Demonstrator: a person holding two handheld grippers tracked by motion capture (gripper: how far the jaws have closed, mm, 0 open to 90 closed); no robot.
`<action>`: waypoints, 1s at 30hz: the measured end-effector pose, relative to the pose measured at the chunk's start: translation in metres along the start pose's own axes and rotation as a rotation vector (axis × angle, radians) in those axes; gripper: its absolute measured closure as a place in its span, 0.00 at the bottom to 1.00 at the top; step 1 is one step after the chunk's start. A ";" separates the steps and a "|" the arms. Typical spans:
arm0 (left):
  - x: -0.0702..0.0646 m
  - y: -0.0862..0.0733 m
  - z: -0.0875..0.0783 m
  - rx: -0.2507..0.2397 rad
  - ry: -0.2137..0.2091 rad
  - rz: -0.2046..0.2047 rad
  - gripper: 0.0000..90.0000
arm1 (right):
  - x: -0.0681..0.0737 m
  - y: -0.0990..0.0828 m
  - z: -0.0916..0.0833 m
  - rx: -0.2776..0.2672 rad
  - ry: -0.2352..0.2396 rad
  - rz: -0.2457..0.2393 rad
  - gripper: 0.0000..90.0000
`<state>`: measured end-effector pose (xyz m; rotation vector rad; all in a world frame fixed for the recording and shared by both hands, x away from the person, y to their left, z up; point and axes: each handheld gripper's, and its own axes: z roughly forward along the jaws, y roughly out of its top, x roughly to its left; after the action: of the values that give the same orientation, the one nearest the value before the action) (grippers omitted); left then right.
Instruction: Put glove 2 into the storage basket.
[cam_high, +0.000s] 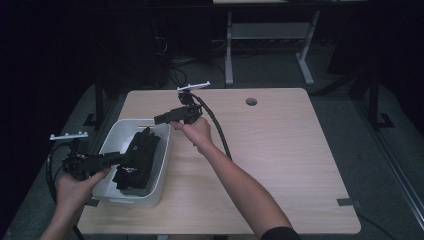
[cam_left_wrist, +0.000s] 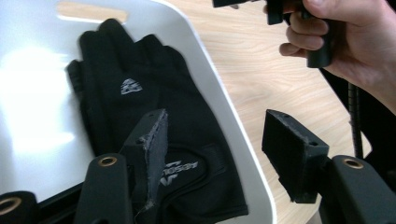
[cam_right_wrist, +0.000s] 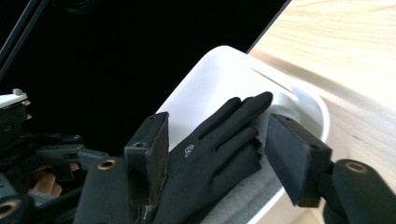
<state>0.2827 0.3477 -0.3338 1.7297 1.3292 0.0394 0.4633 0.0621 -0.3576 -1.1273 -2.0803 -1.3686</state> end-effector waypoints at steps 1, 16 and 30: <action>0.000 0.000 0.000 0.000 0.000 0.000 0.42 | 0.000 0.000 0.000 0.000 0.000 0.000 0.43; -0.022 0.008 0.024 0.024 -0.037 0.024 0.31 | -0.011 -0.009 -0.038 -0.048 -0.011 0.019 0.40; -0.041 0.015 0.042 0.040 -0.054 0.054 0.28 | -0.019 -0.013 -0.071 -0.093 -0.018 0.037 0.37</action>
<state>0.2990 0.2901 -0.3282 1.7876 1.2518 -0.0036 0.4575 -0.0113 -0.3467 -1.2142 -2.0160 -1.4559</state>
